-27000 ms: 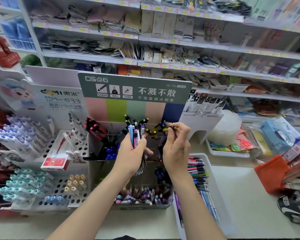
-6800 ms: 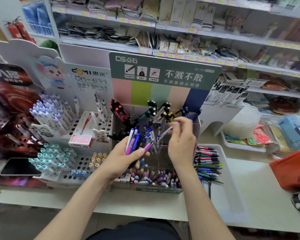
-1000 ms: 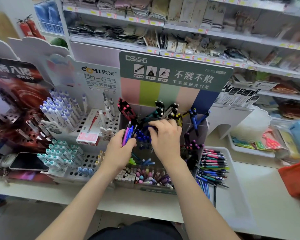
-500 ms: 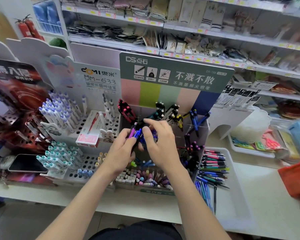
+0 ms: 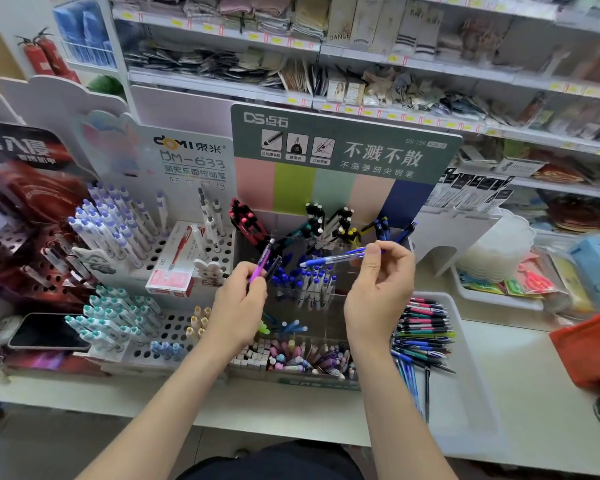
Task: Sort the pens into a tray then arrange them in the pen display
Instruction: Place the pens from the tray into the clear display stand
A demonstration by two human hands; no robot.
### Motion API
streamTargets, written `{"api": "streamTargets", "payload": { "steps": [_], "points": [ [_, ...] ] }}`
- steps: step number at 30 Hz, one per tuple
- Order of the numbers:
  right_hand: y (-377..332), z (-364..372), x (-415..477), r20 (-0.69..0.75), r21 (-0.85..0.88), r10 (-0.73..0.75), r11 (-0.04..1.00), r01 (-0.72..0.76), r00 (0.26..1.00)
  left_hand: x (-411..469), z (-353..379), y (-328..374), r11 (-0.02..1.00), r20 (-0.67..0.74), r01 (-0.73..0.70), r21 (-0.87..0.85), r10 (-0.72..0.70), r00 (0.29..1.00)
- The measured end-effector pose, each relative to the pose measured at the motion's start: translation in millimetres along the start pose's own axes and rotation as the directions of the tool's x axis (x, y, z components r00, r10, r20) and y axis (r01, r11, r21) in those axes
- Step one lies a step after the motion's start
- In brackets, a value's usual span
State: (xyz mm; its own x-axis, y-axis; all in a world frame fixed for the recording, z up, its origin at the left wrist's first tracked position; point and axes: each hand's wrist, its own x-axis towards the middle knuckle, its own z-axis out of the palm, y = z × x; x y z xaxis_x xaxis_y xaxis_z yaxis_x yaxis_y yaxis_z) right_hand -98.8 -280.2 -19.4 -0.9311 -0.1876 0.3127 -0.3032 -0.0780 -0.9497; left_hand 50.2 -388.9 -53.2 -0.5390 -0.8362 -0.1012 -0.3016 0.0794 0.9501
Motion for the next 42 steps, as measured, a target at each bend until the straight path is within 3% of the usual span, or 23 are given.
{"api": "streamTargets", "payload": {
  "steps": [3, 6, 13, 17, 18, 21, 24, 25, 27, 30, 33, 35, 37, 39, 42],
  "points": [
    [9, 3, -6, 0.23, -0.164, -0.228, 0.949, 0.269, 0.946, 0, 2, -2, 1.0, -0.065, 0.024, -0.001, -0.024, 0.998],
    [19, 13, -12, 0.462, -0.209, -0.302, 0.877, 0.434, 0.834, -1, 3, -1, 1.0, -0.045, 0.014, -0.006, -0.015, 0.999],
    [20, 29, 18, 0.467, -0.276, -0.406, 0.777, 0.565, 0.786, -2, -2, 1, 1.0, -0.06, 0.006, 0.018, -0.005, 0.998],
    [23, 29, 7, 0.692, -0.236, -0.416, 0.643, 0.729, 0.59, 0, -4, -2, 1.0, -0.041, 0.005, 0.017, -0.004, 0.999],
    [26, 30, 5, 0.693, -0.278, -0.409, 0.608, 0.743, 0.594, 0, -4, -2, 1.0, -0.035, 0.004, 0.008, -0.004, 0.999],
    [35, 31, 3, 0.575, -0.422, -0.395, 0.607, 0.673, 0.717, 1, -3, -3, 1.0, -0.03, 0.005, -0.02, -0.005, 1.0],
    [42, 28, -4, 0.692, -0.426, -0.351, 0.506, 0.75, 0.631, 0, -4, -2, 1.0, -0.055, -0.006, -0.022, 0.005, 0.998],
    [45, 27, -6, 0.69, -0.451, -0.329, 0.502, 0.738, 0.645, 0, -4, -1, 0.999, -0.067, -0.011, -0.035, 0.008, 0.998],
    [45, 25, -8, 0.603, -0.523, -0.294, 0.556, 0.646, 0.741, -1, -5, 3, 0.997, -0.064, -0.022, -0.071, 0.018, 0.998],
    [32, 29, -18, 0.579, -0.434, -0.23, 0.725, 0.534, 0.782, -1, -8, 8, 0.993, 0.03, -0.047, -0.109, 0.051, 0.998],
    [7, 31, -24, 0.519, -0.289, 0.036, 0.948, 0.135, 0.854, -3, -8, 14, 0.988, 0.181, -0.1, -0.115, 0.12, 0.976],
    [-1, 28, -24, 0.53, -0.225, 0.141, 0.974, -0.022, 0.836, -5, -6, 17, 0.986, 0.244, -0.128, -0.103, 0.15, 0.958],
    [-7, 23, -24, 0.533, -0.184, 0.162, 0.98, -0.074, 0.83, -6, -5, 17, 0.987, 0.276, -0.135, -0.085, 0.153, 0.949],
    [-12, 17, -20, 0.407, -0.098, 0.137, 0.99, -0.106, 0.903, -7, -4, 17, 0.989, 0.304, -0.138, -0.052, 0.148, 0.941],
    [-13, 0, -5, 0.049, 0.007, 0.091, 0.996, -0.091, 0.995, -7, 0, 14, 0.994, 0.299, -0.107, -0.015, 0.106, 0.948]
  ]
}}
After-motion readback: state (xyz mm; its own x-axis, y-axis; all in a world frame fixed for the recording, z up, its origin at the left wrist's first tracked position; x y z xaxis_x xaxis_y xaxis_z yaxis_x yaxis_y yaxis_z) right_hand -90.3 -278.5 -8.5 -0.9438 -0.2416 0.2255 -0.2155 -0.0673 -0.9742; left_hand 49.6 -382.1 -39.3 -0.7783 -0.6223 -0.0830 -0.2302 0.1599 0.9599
